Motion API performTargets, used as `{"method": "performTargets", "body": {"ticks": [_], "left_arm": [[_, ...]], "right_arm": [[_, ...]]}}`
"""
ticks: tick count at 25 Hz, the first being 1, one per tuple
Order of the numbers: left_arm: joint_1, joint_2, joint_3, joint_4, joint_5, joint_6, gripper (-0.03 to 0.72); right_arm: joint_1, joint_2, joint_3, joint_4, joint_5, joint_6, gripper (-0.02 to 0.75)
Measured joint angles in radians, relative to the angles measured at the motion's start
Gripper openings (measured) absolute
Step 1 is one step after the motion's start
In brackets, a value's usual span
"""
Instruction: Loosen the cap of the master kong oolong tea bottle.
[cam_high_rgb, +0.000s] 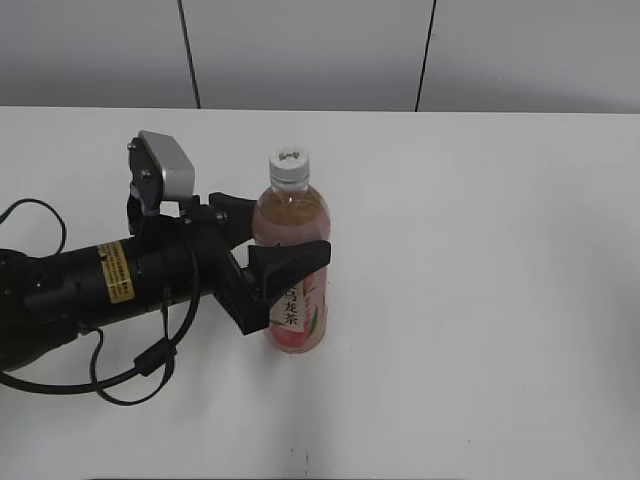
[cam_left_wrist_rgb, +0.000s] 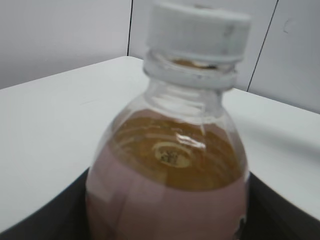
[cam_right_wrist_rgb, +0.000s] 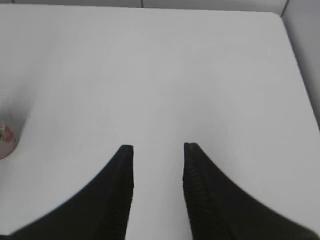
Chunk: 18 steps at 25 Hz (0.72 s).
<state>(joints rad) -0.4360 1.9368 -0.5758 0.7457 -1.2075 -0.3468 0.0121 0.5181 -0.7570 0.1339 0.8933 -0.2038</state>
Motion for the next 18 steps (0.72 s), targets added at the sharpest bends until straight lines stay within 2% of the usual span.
{"method": "performTargets", "body": {"ticks": [9, 13, 18], "left_arm": [[0.0, 0.0, 0.0, 0.003, -0.001, 0.0, 0.465], [0.0, 0.0, 0.0, 0.009, -0.001, 0.0, 0.465], [0.001, 0.0, -0.002, 0.084, -0.008, 0.0, 0.465]], "right_arm": [[0.06, 0.515, -0.381, 0.228, 0.021, -0.301, 0.262], [0.118, 0.681, -0.566, 0.264, 0.104, -0.37, 0.262], [0.244, 0.845, -0.763, 0.271, 0.218, -0.409, 0.262]]}}
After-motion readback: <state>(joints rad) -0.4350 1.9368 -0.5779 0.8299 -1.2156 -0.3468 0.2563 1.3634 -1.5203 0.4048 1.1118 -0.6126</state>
